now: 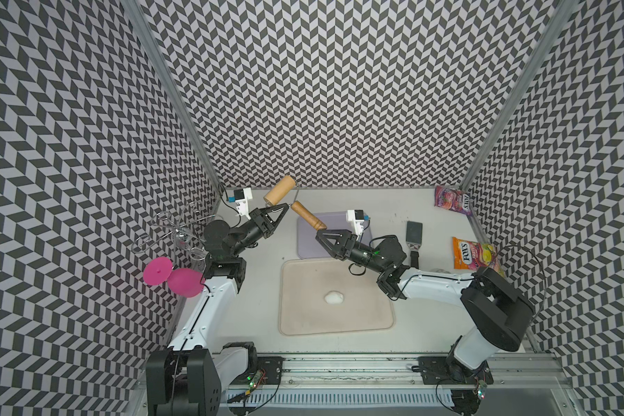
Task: Roll out the dumpling wrappers from the dough
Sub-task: Pick up the rolling pin from the center of the board.
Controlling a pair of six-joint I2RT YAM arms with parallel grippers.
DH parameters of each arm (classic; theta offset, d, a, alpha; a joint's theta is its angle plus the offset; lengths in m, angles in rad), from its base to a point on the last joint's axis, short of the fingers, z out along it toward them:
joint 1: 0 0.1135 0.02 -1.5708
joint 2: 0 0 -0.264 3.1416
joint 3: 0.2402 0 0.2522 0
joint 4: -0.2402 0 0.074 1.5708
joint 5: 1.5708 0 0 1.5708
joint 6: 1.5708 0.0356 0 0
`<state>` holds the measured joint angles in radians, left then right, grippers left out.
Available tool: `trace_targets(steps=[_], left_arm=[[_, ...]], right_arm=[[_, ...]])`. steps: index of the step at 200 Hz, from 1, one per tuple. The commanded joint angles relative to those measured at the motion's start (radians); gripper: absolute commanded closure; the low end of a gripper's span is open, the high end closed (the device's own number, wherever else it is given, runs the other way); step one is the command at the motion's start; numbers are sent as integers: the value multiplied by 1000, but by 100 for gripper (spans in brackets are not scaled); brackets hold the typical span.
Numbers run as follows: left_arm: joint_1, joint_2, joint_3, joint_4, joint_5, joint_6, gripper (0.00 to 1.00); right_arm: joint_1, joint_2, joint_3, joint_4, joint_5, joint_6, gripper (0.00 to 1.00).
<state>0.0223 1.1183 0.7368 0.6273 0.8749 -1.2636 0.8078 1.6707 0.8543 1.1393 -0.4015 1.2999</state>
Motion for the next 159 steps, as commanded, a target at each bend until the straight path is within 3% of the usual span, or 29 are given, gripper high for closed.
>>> trace_targets(steps=[1, 159], left_arm=[[6, -12, 1, 56, -13, 1, 100], [10, -16, 6, 31, -3, 16, 100]], right_arm=[[-6, 26, 73, 114, -33, 1, 28], [-7, 196, 311, 43, -82, -3, 34]])
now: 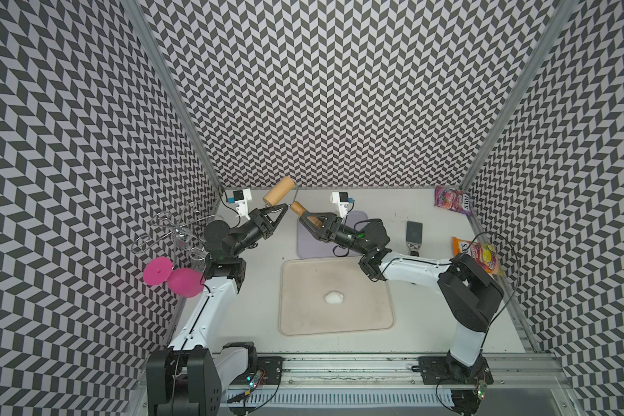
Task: Roll out the dumpling wrappers from the dough
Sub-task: Pick up the rolling pin from the center of the board.
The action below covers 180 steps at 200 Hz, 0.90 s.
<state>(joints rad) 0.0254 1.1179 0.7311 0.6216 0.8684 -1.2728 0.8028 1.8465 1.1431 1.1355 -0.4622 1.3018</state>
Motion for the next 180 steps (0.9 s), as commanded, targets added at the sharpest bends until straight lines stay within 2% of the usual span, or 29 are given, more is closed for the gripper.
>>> trace_targets(steps=[1, 119, 153, 180], left_arm=[[6, -16, 12, 35, 4, 25, 100], [7, -20, 21, 7, 5, 38, 100], [7, -18, 23, 10, 18, 30, 100], [7, -19, 20, 8, 23, 29, 100]], right_arm=[[-2, 20, 22, 48, -22, -5, 34], [-8, 41, 36, 60, -40, -1, 35], [-10, 43, 44, 51, -45, -7, 47], [-11, 38, 43, 47, -42, -18, 53]])
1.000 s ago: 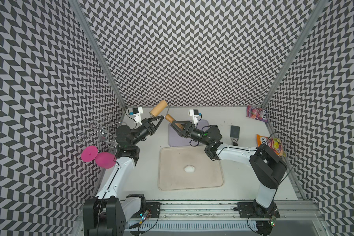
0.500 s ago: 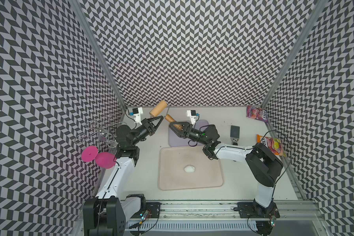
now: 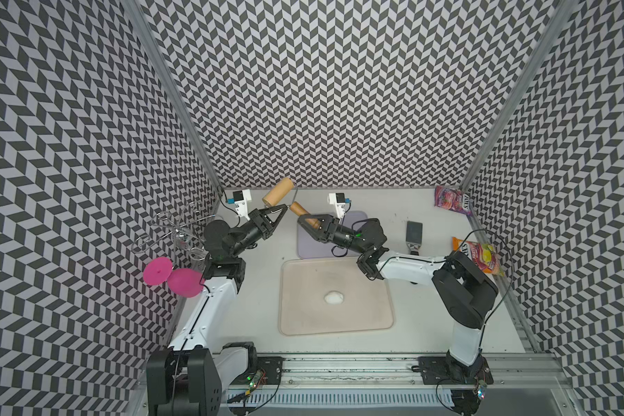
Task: Roll out the dumpling wrappers from the dough
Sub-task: Pick up the rolling pin from the center of the board.
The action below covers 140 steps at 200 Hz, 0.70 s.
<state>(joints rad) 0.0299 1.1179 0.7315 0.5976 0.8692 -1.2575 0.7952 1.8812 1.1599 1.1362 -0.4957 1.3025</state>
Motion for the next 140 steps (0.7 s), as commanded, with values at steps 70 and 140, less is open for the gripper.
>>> trace_targets(steps=[70, 140], left_arm=[[1, -19, 11, 29, 30, 13, 100], [-3, -18, 1, 22, 29, 31, 100]], right_arm=[[-11, -22, 6, 48, 13, -37, 82], [-14, -55, -31, 56, 34, -46, 99]])
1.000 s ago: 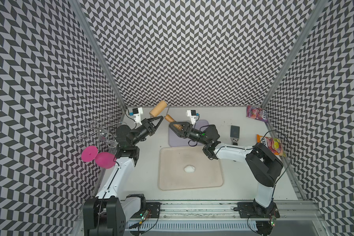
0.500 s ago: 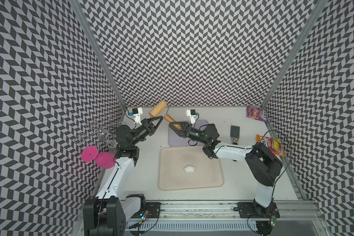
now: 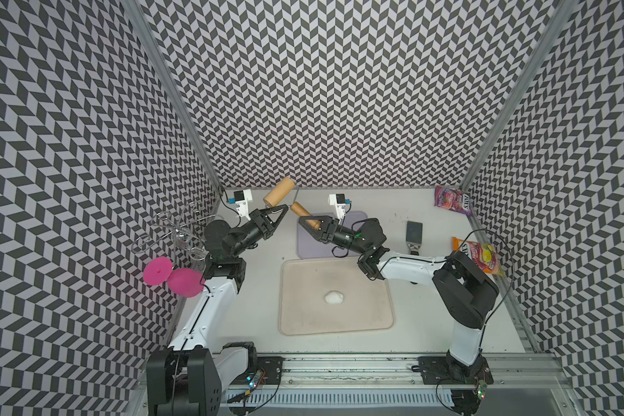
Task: Roll out the dumpling wrappers from the dough
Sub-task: Pick up the rolling pin from the center of the board.
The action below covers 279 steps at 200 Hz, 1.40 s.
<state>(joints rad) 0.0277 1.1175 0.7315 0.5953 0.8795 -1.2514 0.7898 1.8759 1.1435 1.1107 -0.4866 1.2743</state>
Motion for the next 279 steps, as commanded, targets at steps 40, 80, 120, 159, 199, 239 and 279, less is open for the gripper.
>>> trace_targets(steps=[40, 80, 120, 159, 199, 239, 279], left_arm=[[-2, -31, -21, 37, 17, 26, 100], [-2, -32, -22, 37, 18, 22, 100], [-5, -30, -22, 36, 21, 23, 100], [-10, -31, -25, 34, 16, 26, 100], [-14, -30, -29, 26, 9, 39, 100], [-13, -31, -29, 23, 6, 47, 100], [-15, -31, -29, 15, 7, 53, 100]], right_arm=[[-16, -60, -27, 124, 40, 5, 62], [-18, -39, -25, 167, 36, 45, 57], [-18, -35, -24, 162, 47, 46, 58], [-15, -26, -4, 156, 30, 46, 55], [-6, -18, 9, 155, 13, 48, 50], [3, -16, 3, 148, 0, 46, 50], [6, -10, 11, 135, -3, 52, 54]])
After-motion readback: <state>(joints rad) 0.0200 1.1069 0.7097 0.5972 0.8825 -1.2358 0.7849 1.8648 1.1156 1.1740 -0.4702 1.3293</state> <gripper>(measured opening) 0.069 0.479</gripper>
